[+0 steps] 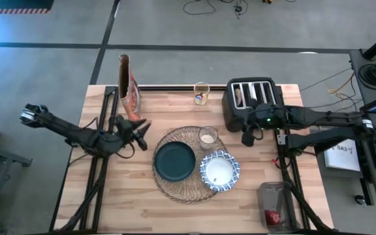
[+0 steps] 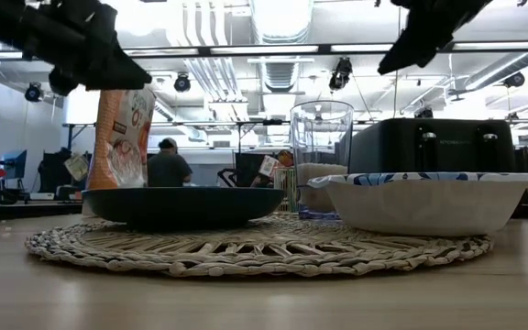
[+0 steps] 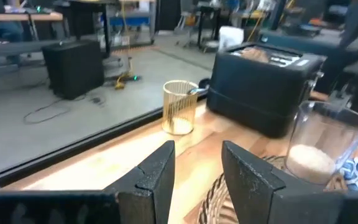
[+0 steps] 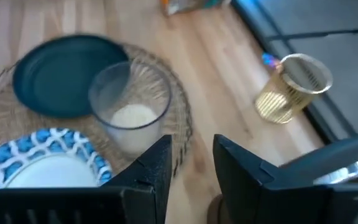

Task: Arrange a breakfast setting
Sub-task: Pour the cereal from the orange cereal box into the white patterned bowl

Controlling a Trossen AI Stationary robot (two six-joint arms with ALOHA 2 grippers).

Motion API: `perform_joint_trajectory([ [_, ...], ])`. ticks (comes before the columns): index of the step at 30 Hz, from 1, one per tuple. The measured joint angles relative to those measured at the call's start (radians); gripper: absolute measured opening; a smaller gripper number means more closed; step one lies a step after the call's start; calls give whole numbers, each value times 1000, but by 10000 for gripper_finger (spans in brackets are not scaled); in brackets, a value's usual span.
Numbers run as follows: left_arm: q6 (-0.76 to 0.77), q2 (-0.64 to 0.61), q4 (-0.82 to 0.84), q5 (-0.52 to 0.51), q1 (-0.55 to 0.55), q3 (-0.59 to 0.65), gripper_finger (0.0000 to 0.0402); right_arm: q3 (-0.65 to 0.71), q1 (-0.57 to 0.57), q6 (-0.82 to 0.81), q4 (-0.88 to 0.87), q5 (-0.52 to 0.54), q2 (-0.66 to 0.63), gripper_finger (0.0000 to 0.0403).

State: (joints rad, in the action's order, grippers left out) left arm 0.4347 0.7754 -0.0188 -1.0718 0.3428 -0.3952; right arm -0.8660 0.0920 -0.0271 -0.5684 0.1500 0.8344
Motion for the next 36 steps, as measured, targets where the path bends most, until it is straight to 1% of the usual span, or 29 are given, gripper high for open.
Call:
perform_joint_trajectory([
  [5,161,31,298,17,0,-140,116,89,1,0,149,4,-100,111],
  [8,282,55,445,51,0,-197,116,143,1,-7,193,1,-133,111],
  [13,450,95,609,102,1,-230,116,226,1,-36,211,0,-155,112],
  [18,671,124,818,174,1,-250,116,274,1,-82,213,2,-151,112],
  [23,895,159,1035,201,1,-276,116,305,1,-93,212,36,-151,112],
  [27,994,193,1120,201,0,-293,116,310,1,-87,207,37,-151,112],
  [36,1033,253,1130,200,-6,-307,116,310,1,-86,207,36,-151,112],
])
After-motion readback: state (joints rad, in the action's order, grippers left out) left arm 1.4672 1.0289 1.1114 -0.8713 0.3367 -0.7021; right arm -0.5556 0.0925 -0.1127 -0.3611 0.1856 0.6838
